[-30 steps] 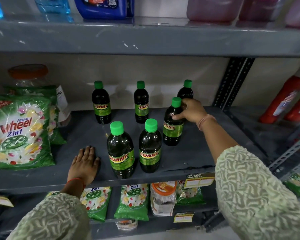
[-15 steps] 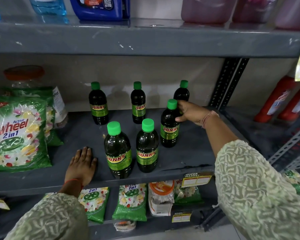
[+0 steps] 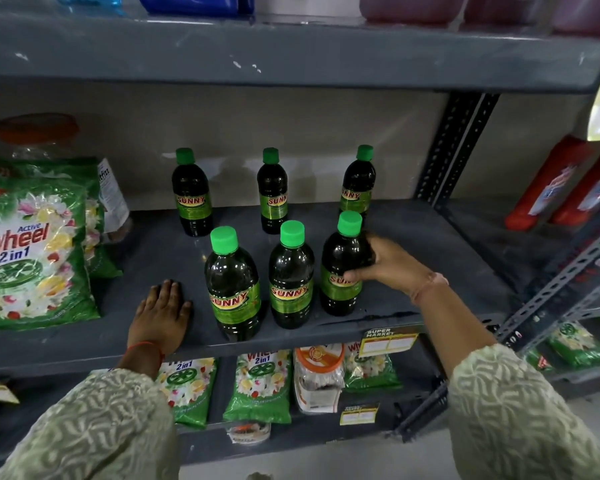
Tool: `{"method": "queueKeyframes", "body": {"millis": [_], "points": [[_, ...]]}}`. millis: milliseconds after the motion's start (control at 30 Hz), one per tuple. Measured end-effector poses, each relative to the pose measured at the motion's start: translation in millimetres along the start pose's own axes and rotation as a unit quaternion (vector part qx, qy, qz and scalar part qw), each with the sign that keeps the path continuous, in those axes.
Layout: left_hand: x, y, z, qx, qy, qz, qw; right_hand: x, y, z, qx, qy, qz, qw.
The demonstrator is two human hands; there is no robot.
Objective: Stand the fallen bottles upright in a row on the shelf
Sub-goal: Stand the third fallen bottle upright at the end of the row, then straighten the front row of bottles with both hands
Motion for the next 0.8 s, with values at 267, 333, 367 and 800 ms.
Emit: {"method": "queueKeyframes", "body": {"millis": [267, 333, 367, 800], "points": [[-12.4, -7.7, 5.8, -0.067, 0.02, -0.006, 0.998, -21.5, 12.0, 23.0, 0.043, -0.035, -0.005, 0.998], [-35.3, -8.9, -6.1, -0.192, 0.101, -0.025, 0.976, -33.9, 23.7, 33.4, 0.058, -0.021, 0.003, 0.998], [-56.3, -5.4, -12.8, -0.238, 0.16, -0.026, 0.958, -41.9, 36.5, 37.5, 0.066, 0.013, 0.016, 0.998], [-154.4, 151.5, 34.9, -0.435, 0.096, -0.059, 0.893, -68.4, 60.6, 90.1, -0.044, 0.275, 0.032, 0.96]]}}
Point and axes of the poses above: each hand's wrist, its own x-axis towards the middle knuckle, its own z-axis out of the palm, y = z × x, the point moved 7 cm from there along x, towards the middle knuckle, and after that the axes turned 4 degrees about -y, right-handed, at the moved point
